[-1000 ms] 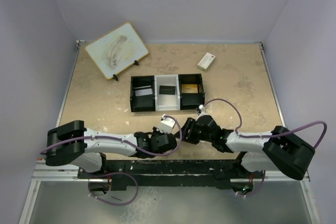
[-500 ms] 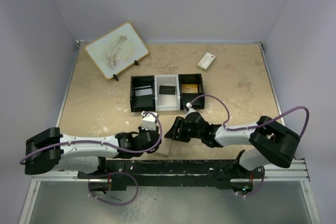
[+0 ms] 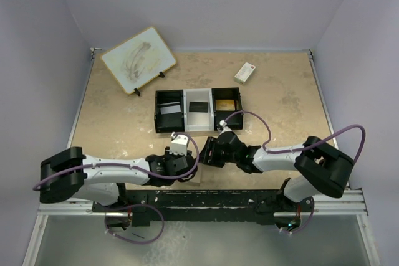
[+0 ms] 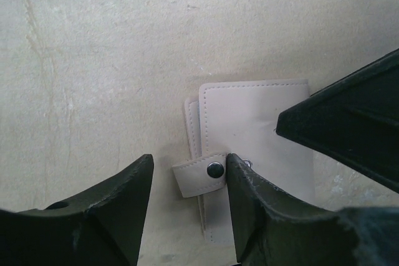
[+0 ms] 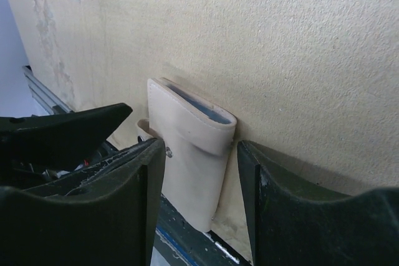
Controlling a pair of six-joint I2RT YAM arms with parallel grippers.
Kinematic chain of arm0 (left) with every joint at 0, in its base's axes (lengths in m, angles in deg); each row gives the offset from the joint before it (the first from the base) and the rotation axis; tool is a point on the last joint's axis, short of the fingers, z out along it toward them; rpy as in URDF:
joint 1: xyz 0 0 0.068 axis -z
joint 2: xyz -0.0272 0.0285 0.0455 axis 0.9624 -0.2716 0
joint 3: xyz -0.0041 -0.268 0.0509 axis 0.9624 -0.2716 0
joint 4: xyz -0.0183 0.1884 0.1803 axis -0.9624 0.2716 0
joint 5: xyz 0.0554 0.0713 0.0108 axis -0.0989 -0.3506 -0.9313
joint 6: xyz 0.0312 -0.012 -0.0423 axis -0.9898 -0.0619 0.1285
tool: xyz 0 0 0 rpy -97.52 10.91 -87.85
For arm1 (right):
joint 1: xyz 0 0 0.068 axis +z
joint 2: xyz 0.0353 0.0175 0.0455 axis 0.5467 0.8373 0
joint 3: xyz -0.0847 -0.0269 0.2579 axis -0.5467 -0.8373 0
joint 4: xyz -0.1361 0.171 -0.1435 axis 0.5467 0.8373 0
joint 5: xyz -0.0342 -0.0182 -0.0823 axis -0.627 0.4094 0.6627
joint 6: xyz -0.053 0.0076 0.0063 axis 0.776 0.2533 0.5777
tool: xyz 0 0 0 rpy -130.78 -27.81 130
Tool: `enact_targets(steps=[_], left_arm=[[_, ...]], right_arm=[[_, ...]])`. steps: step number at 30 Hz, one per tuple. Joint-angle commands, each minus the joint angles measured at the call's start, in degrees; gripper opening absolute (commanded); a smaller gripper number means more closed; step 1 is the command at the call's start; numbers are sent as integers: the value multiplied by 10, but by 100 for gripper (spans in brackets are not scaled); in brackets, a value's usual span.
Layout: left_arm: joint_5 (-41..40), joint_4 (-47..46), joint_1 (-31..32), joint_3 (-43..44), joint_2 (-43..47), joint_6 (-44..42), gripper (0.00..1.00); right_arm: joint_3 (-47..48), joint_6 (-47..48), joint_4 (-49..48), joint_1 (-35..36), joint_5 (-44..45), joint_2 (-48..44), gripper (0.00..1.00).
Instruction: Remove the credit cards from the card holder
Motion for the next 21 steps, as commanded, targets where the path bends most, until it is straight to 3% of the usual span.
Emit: enact_targets(steps=[1, 4, 9, 15, 18, 21], left_arm=[[-19, 57, -1, 8, 36, 38, 48], [-1, 55, -1, -7, 78, 52, 53], [3, 59, -1, -31, 128, 64, 54], [6, 31, -1, -24, 109, 43, 53], [36, -32, 0, -27, 107, 23, 62], [66, -83, 0, -42, 116, 4, 65]], right_arm=[[4, 16, 57, 1, 43, 1, 54], [1, 11, 52, 1, 43, 0, 54], [7, 16, 44, 2, 38, 9, 54], [7, 17, 37, 1, 34, 8, 54], [4, 16, 35, 1, 34, 0, 55], [5, 20, 32, 1, 30, -1, 55]])
